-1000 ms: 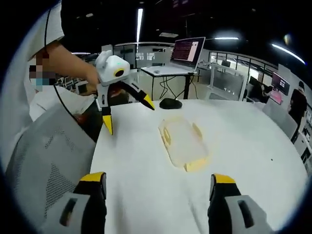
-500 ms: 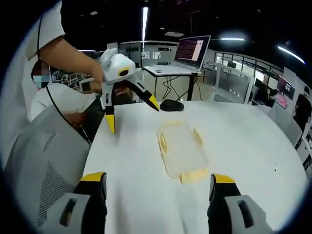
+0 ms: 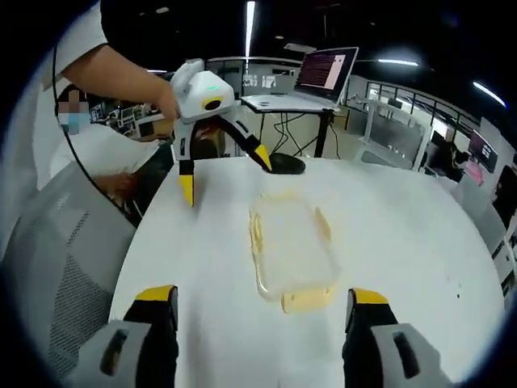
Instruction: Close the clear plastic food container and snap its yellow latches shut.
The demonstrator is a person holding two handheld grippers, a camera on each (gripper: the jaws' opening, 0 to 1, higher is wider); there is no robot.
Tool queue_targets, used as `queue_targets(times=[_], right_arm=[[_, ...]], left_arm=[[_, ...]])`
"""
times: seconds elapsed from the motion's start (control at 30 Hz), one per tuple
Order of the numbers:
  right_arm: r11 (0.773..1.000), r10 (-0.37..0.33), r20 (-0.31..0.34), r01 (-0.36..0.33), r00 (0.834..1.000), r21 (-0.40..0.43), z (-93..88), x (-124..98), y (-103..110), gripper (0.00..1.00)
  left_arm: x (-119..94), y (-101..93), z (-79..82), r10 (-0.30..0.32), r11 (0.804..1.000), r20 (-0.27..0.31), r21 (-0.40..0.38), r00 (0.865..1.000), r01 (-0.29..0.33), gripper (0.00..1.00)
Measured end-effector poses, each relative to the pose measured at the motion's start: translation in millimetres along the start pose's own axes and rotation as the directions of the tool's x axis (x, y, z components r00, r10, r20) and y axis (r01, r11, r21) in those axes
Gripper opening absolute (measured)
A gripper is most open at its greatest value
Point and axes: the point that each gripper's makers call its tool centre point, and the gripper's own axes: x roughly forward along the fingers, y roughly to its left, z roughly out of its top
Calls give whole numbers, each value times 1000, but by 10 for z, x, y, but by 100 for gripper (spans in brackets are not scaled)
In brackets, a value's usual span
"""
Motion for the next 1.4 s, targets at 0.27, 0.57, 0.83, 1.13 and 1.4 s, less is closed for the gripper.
queue_targets(times=[0.27, 0.57, 0.83, 1.13, 1.4], right_arm=[[1000, 3, -47, -4, 999, -17, -63, 93, -124, 84], [998, -6, -79, 1, 997, -59, -61, 226, -297, 83], [998, 24, -123, -31, 992, -60, -169, 340, -350, 81], [994, 34, -170, -52, 985, -98, -247, 420, -338, 78], [994, 55, -208, -73, 977, -79, -308, 488, -393, 76]], left_arm=[[91, 195, -45, -21, 996, -52, 82, 998, 25, 83], [202, 365, -113, -42, 987, -100, 149, 994, 57, 80], [269, 507, -127, -55, 978, -135, 194, 989, 81, 79], [349, 501, -154, -123, 941, -213, 286, 969, 182, 76], [372, 465, -80, -170, 943, -205, 249, 964, 219, 76]])
